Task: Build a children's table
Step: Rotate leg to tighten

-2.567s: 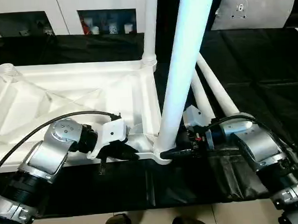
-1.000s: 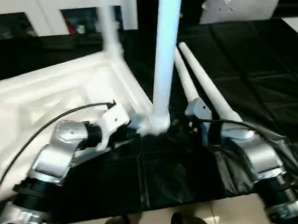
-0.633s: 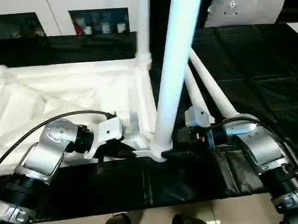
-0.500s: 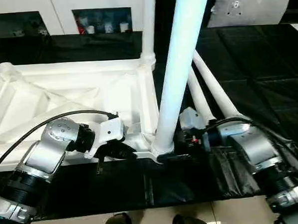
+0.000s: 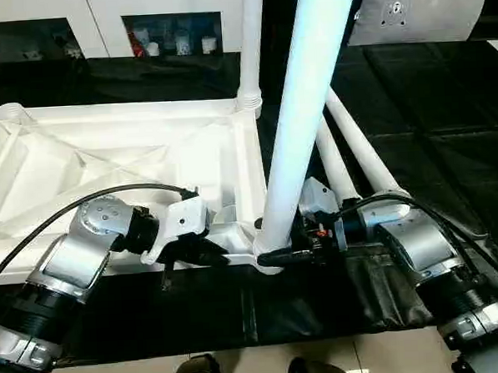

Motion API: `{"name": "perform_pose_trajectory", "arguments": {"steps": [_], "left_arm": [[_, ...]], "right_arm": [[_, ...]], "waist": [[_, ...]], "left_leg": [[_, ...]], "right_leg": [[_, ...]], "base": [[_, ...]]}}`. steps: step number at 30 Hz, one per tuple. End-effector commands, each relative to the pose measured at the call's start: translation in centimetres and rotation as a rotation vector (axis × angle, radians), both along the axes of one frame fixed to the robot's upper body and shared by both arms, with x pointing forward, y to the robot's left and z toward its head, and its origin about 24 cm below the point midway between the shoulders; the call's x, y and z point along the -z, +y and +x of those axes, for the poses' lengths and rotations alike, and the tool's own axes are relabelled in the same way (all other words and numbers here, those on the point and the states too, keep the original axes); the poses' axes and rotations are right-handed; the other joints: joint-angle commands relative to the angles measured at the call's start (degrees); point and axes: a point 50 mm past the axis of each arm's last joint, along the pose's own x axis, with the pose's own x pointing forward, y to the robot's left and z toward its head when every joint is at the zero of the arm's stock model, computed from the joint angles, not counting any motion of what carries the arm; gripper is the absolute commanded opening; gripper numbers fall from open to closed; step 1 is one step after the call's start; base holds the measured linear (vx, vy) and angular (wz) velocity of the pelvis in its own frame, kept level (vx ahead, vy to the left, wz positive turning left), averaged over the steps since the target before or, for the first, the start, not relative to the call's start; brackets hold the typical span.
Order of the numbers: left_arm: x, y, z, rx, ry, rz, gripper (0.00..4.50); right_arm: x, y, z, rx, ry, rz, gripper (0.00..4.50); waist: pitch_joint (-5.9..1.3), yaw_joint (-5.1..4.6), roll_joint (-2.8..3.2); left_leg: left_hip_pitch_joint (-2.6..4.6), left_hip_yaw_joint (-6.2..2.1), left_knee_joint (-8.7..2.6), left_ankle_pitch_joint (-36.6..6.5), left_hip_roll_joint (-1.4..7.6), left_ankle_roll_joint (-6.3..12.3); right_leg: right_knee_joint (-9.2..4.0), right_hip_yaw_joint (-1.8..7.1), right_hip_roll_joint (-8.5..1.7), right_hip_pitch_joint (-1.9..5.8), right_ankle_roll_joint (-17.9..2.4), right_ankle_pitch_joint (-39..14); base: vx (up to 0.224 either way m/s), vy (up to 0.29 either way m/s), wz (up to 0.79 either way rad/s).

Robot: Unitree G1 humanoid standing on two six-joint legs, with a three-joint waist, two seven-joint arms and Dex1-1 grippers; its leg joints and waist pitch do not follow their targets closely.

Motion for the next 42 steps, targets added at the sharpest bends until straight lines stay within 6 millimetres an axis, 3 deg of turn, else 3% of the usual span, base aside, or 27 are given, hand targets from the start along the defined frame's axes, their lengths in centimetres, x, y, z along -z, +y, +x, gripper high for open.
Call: {"name": "perform_pose_trajectory", "arguments": {"steps": [1, 6, 7, 9, 11, 12, 13, 14, 18, 20, 24, 25, 28, 29, 31, 32, 35, 38, 39, 42], "left_arm": [[1.0, -0.8, -0.5, 0.023, 0.048, 0.002, 0.0], [0.9, -1.4, -0.3, -0.044, 0.043, -0.036, 0.0], [0.8, -2.0, 0.0, -0.14, 0.038, -0.073, 0.0], [0.6, -2.9, 0.5, -0.251, 0.028, -0.132, 0.0], [0.4, -3.5, 0.8, -0.335, 0.015, -0.162, 0.0], [0.3, -3.7, 0.9, -0.363, 0.009, -0.169, 0.0], [0.1, -4.4, 1.2, -0.452, -0.007, -0.188, 0.0], [0.0, -5.3, 1.5, -0.551, -0.028, -0.204, 0.0], [-0.2, -6.1, 1.7, -0.651, -0.04, -0.23, 0.0], [-0.6, -7.2, 2.1, -0.774, -0.073, -0.247, 0.0], [-1.1, -8.0, 2.3, -0.841, -0.099, -0.259, 0.0], [-1.2, -8.2, 2.3, -0.842, -0.103, -0.262, 0.0], [-1.4, -8.4, 2.0, -0.793, -0.094, -0.259, 0.0], [-1.3, -8.4, 1.8, -0.781, -0.089, -0.255, 0.0], [-1.1, -8.2, 1.6, -0.743, -0.092, -0.241, 0.0], [-0.9, -7.9, 1.2, -0.708, -0.082, -0.237, 0.0], [-0.6, -7.3, 0.8, -0.665, -0.066, -0.225, 0.0], [-0.3, -6.5, 0.5, -0.621, -0.057, -0.203, 0.0], [0.0, -5.5, 0.3, -0.568, -0.053, -0.18, 0.0], [0.1, -4.8, 0.1, -0.525, -0.054, -0.162, 0.0]], "right_arm": [[0.3, 0.3, -0.7, -0.031, 0.053, 0.017, 2.7], [0.7, 0.9, -1.5, 0.007, 0.097, 0.059, 2.66], [0.9, 1.7, -1.7, 0.087, 0.132, 0.101, 2.66], [1.3, 2.9, -1.9, 0.17, 0.154, 0.125, 2.65], [1.6, 4.0, -2.1, 0.245, 0.175, 0.134, 2.64], [1.7, 4.4, -2.1, 0.273, 0.183, 0.139, 2.63], [2.0, 5.7, -2.1, 0.353, 0.214, 0.158, 2.63], [2.1, 7.1, -2.2, 0.433, 0.236, 0.167, 2.63], [2.1, 8.3, -2.1, 0.519, 0.255, 0.171, 2.62], [2.1, 9.7, -1.4, 0.679, 0.285, 0.165, 2.62], [2.0, 10.2, -0.8, 0.802, 0.309, 0.18, 2.62], [2.0, 10.1, -0.8, 0.806, 0.308, 0.187, 2.97], [1.7, 9.0, -0.5, 0.847, 0.276, 0.208, 3.32], [1.7, 8.7, -0.4, 0.852, 0.268, 0.209, 3.5], [1.6, 8.0, -0.1, 0.856, 0.236, 0.209, 3.64], [1.4, 7.2, 0.0, 0.839, 0.203, 0.216, 3.69], [0.9, 6.1, 0.1, 0.793, 0.151, 0.224, 4.04], [0.5, 4.9, 0.2, 0.745, 0.106, 0.227, 4.17], [0.1, 3.6, 0.3, 0.695, 0.069, 0.216, 4.31], [-0.2, 2.7, 0.3, 0.643, 0.035, 0.195, 4.43]], "waist": [[-3.45, -0.27, 0.35], [-3.45, 0.04, 0.31], [-3.23, -0.08, 0.38], [-3.01, -0.03, 0.63], [-2.58, -0.53, 0.35], [-2.58, -0.53, 0.35], [-2.11, -1.02, 0.19], [-2.15, -1.33, 0.22], [-2.2, -2.04, 0.06], [-2.21, -2.36, 0.05], [-2.48, -2.45, 0.09], [-2.65, -2.41, 0.06], [-3.08, -2.23, 0.17], [-3.12, -2.45, 0.02], [-3.49, -2.57, 0.1], [-3.84, -2.89, 0.33], [-4.08, -3.02, 0.36], [-4.09, -3.0, 0.47], [-4.06, -2.95, 0.2], [-3.93, -2.53, 0.6]], "left_leg": [[1.38, -1.12, -3.65, -6.81, 4.06, 5.1], [1.51, -1.21, -3.75, -7.16, 4.2, 4.65], [1.49, -1.11, -3.98, -7.53, 4.26, 4.23], [1.48, -1.38, -4.14, -10.21, 4.15, 3.11], [1.56, -1.61, -4.7, -14.16, 4.0, 0.96], [1.56, -1.61, -4.7, -14.16, 4.0, 0.96], [1.45, -1.87, -5.15, -16.83, 3.99, -0.5], [1.61, -2.13, -5.34, -18.02, 4.07, -1.55], [1.89, -2.14, -5.11, -18.28, 3.64, -1.15], [1.65, -2.05, -5.25, -16.72, 3.6, -0.73], [1.53, -1.86, -5.2, -15.17, 3.48, -0.11], [1.53, -1.77, -5.14, -14.43, 3.47, 0.15], [1.33, -1.46, -4.72, -9.97, 3.35, 1.45], [0.73, -1.61, -4.65, -7.93, 3.21, 2.15], [0.7, -1.6, -4.33, -5.68, 3.12, 2.87], [0.59, -1.57, -3.94, -2.79, 3.11, 4.3], [0.59, -1.43, -3.47, -0.5, 3.13, 6.21], [0.52, -1.28, -3.25, -0.02, 3.35, 7.46], [0.71, -1.21, -3.24, -1.22, 3.47, 7.49], [1.02, -1.26, -3.34, -2.76, 3.67, 6.75]], "right_leg": [[-2.88, 3.03, -5.27, 2.69, -15.77, -4.74], [-2.93, 3.07, -5.35, 2.62, -15.53, -5.32], [-3.12, 3.22, -5.25, 2.63, -15.33, -5.86], [-3.62, 3.21, -5.56, 2.47, -14.95, -10.29], [-4.44, 3.29, -5.72, 2.41, -12.94, -18.07], [-4.44, 3.29, -5.72, 2.41, -12.94, -18.07], [-4.92, 3.4, -5.79, 2.32, -10.92, -23.95], [-5.12, 3.43, -5.91, 2.17, -9.93, -26.56], [-5.97, 3.69, -5.92, 1.75, -7.93, -29.36], [-5.93, 3.7, -5.57, 1.57, -7.66, -27.7], [-5.68, 3.7, -5.28, 1.66, -7.35, -23.35], [-5.49, 3.67, -5.1, 1.81, -7.52, -20.66], [-4.66, 3.65, -4.95, 2.26, -9.12, -11.22], [-4.26, 3.5, -5.01, 2.82, -9.77, -7.8], [-3.83, 3.38, -4.99, 3.17, -10.47, -4.12], [-3.16, 3.29, -5.0, 3.48, -12.31, 1.79], [-2.55, 3.14, -4.84, 3.66, -14.29, 7.87], [-2.25, 2.99, -4.71, 3.6, -15.65, 9.56], [-2.47, 2.99, -4.75, 3.52, -15.86, 7.62], [-2.62, 2.96, -4.77, 3.26, -15.66, 3.78]], "base": [[0.0, 0.0, 0.0], [0.0, 0.0, 0.0], [0.0, 0.0, 0.0], [0.0, 0.0, 0.0], [0.0, 0.0, 0.0], [0.0, 0.0, 0.0], [0.0, 0.0, 0.0], [0.0, 0.0, 0.0], [0.0, 0.0, 0.0], [0.0, 0.0, 0.0], [0.0, 0.0, 0.0], [0.0, 0.0, 0.0], [0.017, -0.003, 0.01], [0.0, 0.0, 0.0], [0.0, 0.0, 0.0], [0.0, 0.0, 0.0], [0.0, 0.0, 0.0], [0.0, 0.0, 0.0], [0.0, 0.0, 0.0], [0.0, 0.0, 0.0]]}}
